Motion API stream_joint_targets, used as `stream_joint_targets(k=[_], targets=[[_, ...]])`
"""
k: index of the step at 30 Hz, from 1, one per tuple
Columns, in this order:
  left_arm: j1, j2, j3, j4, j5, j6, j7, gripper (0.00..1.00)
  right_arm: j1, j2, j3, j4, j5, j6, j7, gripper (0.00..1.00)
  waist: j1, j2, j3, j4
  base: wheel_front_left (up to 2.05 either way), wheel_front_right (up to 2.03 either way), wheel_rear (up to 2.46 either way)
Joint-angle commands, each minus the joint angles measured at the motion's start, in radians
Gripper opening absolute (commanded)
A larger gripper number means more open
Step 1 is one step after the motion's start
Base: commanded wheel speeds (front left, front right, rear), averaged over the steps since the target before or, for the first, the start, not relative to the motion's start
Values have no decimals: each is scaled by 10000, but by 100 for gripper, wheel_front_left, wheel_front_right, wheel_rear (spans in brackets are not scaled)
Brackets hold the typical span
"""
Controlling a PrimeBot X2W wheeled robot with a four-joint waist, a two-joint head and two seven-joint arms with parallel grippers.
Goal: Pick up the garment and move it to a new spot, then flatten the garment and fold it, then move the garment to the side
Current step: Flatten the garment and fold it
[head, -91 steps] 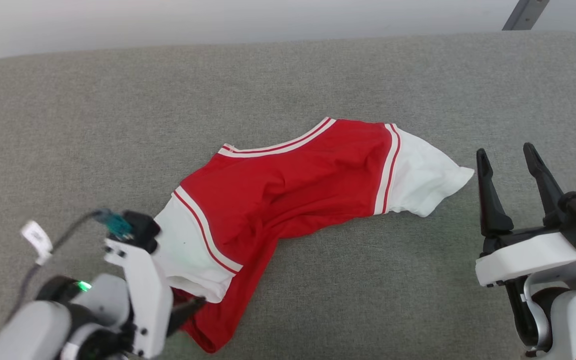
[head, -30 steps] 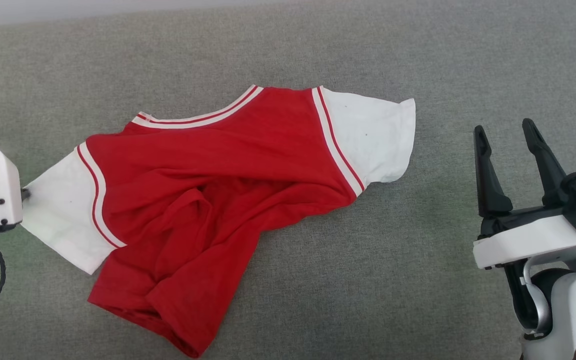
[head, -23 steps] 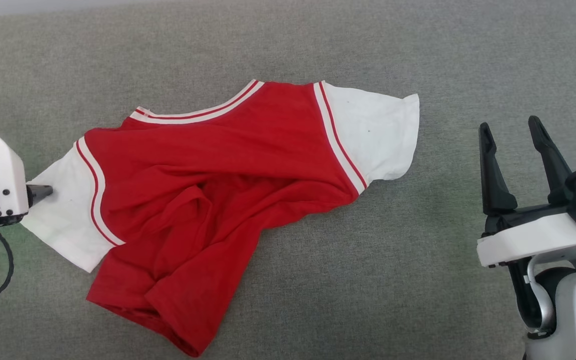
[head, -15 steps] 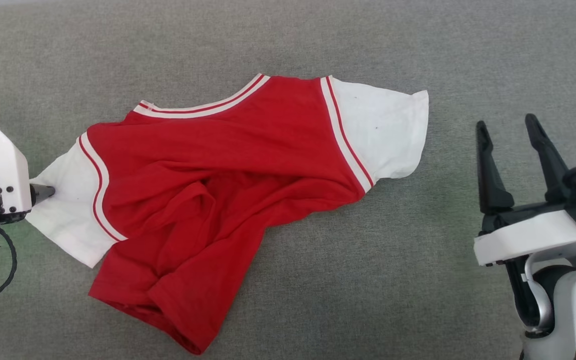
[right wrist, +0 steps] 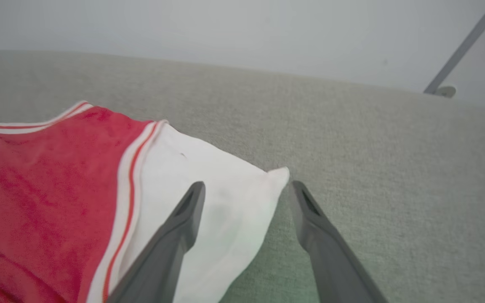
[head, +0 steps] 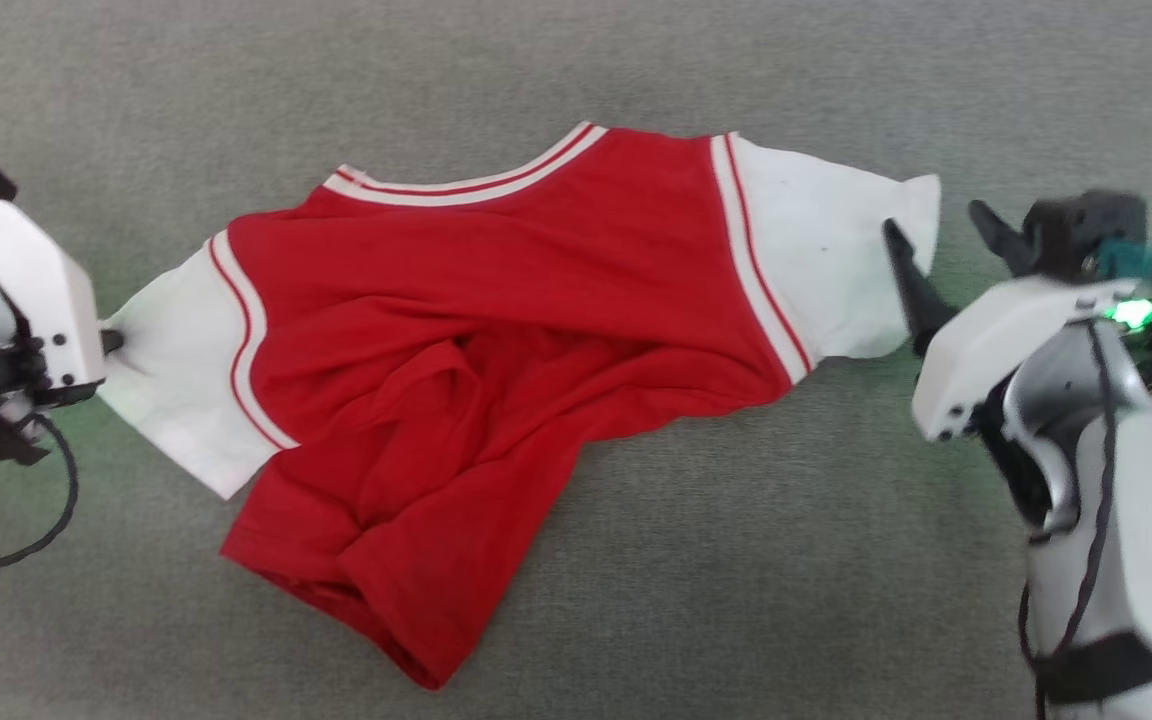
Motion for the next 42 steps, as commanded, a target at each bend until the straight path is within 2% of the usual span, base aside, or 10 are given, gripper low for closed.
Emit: stream_joint_targets(k=[1,7,13,14,15,16,22,31,42], targets=[[110,-372,-186,131,69,-65,-75,0,-270,-46,-80,239,63,-6,239,100,0,0,96,190,0,0,0],[-171,-670,-378,280,101,-254,-301,0,-1303,-541,21,1771,44,-5,2220,100,0,0,256,608,0,0,0],[-366,-866,-485,554,32,-378,-539,0,-1810,-603,408,3407,503,-3,4497,100,0,0,347,826,0,0,0],[-405,-892,-503,611,28,-402,-563,0,-1870,-595,504,3649,594,-2,4843,93,0,0,355,849,0,0,0],[-457,-924,-522,659,18,-426,-614,0,-1986,-690,634,3819,607,-2,5046,37,0,0,364,871,0,0,0],[-500,-951,-538,705,16,-446,-668,0,-2103,-743,668,3994,735,-3,5232,0,0,0,366,894,0,0,0],[-953,-934,-570,936,30,-515,-965,0,-3064,-1014,735,4039,1304,-5,5377,0,0,0,189,974,0,0,0],[-1948,-599,-449,832,156,-461,-1236,0,-3984,-1532,1102,3115,2208,-5,4944,0,0,0,-434,830,0,0,0],[-3282,-303,-391,111,431,-320,-1627,0,-4967,-1543,762,2345,2802,-5,4075,0,0,0,-1674,590,0,0,0]])
